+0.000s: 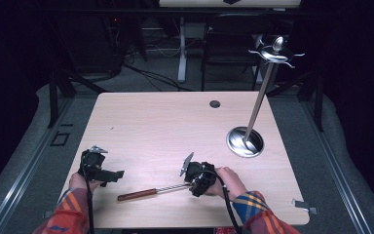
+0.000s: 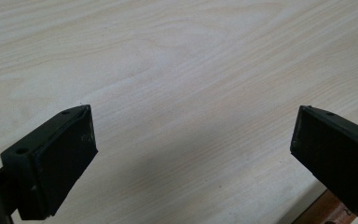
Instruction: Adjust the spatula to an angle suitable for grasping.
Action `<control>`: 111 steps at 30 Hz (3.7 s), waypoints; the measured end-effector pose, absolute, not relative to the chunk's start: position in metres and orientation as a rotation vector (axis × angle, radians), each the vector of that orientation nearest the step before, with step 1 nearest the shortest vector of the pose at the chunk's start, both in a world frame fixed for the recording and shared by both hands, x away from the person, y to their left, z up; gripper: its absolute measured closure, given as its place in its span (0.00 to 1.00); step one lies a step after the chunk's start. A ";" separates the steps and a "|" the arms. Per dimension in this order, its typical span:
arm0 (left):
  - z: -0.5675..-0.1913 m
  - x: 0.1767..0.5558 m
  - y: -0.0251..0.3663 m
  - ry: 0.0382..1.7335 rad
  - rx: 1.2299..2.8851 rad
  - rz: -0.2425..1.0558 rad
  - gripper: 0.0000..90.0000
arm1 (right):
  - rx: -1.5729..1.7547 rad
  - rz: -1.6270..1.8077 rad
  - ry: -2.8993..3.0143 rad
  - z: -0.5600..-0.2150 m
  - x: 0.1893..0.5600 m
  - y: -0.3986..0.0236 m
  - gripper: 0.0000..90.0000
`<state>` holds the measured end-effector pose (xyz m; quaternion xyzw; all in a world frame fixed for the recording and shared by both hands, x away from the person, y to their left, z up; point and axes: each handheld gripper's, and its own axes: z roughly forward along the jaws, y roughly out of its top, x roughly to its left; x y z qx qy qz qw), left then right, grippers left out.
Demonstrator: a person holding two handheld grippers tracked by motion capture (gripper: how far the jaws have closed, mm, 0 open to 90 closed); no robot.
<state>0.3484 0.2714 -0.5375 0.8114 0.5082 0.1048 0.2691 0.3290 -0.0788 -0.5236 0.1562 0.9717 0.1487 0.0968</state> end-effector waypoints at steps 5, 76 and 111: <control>-0.536 0.349 0.272 1.373 2.178 0.289 0.00 | 0.380 0.405 2.882 -0.531 0.329 -0.061 0.58; -0.537 0.352 0.274 1.376 2.163 0.270 0.01 | 0.808 0.149 2.819 -0.540 0.337 -0.157 0.91; -0.536 0.355 0.269 1.335 2.165 0.265 0.00 | 1.038 0.170 2.713 -0.530 0.331 -0.213 0.64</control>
